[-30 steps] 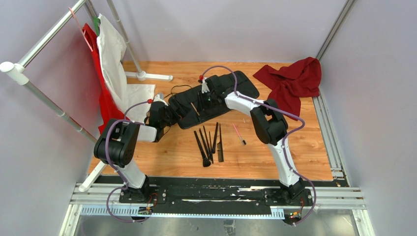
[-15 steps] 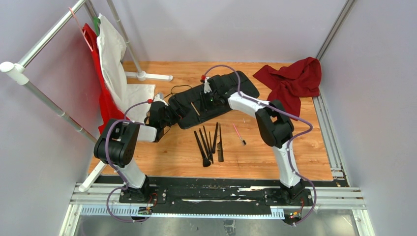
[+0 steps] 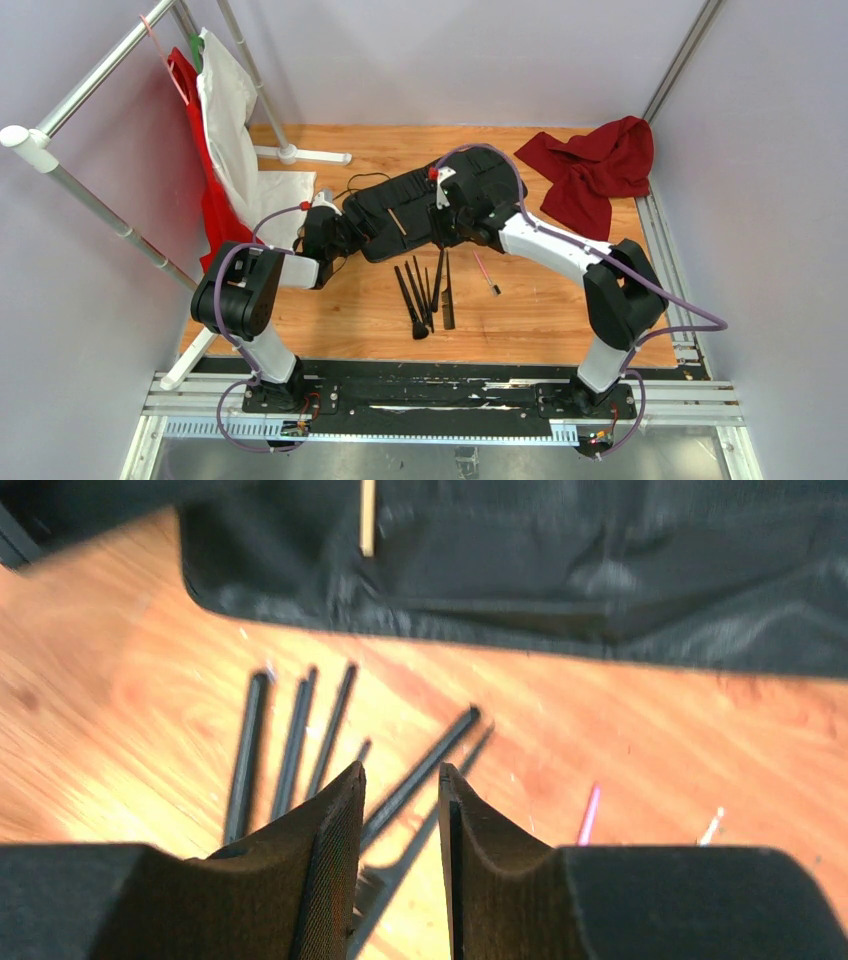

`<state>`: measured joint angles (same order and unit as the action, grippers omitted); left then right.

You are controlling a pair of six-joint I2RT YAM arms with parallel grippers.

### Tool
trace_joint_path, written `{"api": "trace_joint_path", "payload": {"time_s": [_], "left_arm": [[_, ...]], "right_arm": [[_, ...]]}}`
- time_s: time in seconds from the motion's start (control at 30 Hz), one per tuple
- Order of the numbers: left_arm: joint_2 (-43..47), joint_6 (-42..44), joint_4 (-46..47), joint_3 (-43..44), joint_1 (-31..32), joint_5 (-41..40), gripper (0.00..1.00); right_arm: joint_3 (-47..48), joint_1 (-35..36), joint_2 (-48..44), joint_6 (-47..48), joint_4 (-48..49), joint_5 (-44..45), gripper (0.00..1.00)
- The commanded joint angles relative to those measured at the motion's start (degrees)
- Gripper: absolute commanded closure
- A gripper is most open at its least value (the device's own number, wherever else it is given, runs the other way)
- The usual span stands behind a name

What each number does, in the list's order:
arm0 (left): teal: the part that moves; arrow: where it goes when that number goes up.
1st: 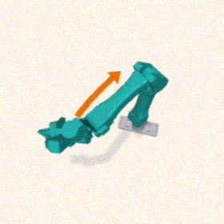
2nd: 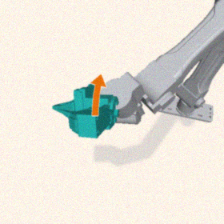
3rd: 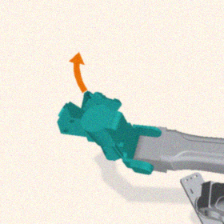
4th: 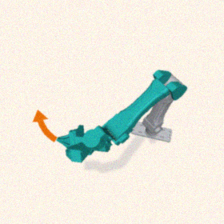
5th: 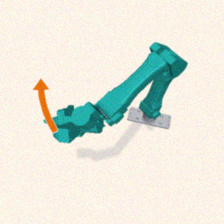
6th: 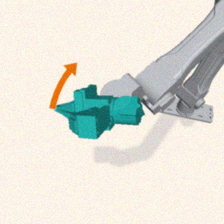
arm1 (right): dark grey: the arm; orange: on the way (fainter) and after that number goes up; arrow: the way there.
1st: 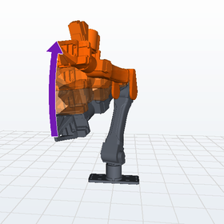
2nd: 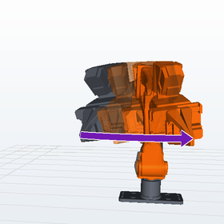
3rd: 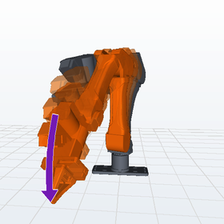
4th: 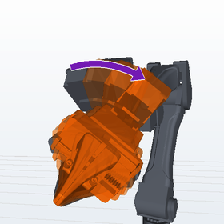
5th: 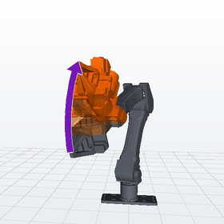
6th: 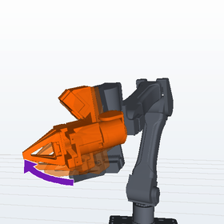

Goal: Organize the makeup
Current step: Pick up the makeup brush from the center of the board.

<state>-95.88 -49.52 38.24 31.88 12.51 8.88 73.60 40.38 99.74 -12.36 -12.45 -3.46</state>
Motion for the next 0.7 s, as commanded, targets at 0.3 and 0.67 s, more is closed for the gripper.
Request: {"api": "trace_joint_path", "payload": {"time_s": [0.3, 0.67], "left_arm": [[1.72, 0.56, -3.35, -0.58, -0.38, 0.17, 0.02], [1.61, 0.52, -3.35, -0.68, -0.38, -0.01, 0.02]], "right_arm": [[-16.03, 0.62, -8.69, -1.69, -3.54, 10.22, 0.66], [-21.06, -3.09, -9.73, -1.65, -2.62, 11.12, 0.66]]}}
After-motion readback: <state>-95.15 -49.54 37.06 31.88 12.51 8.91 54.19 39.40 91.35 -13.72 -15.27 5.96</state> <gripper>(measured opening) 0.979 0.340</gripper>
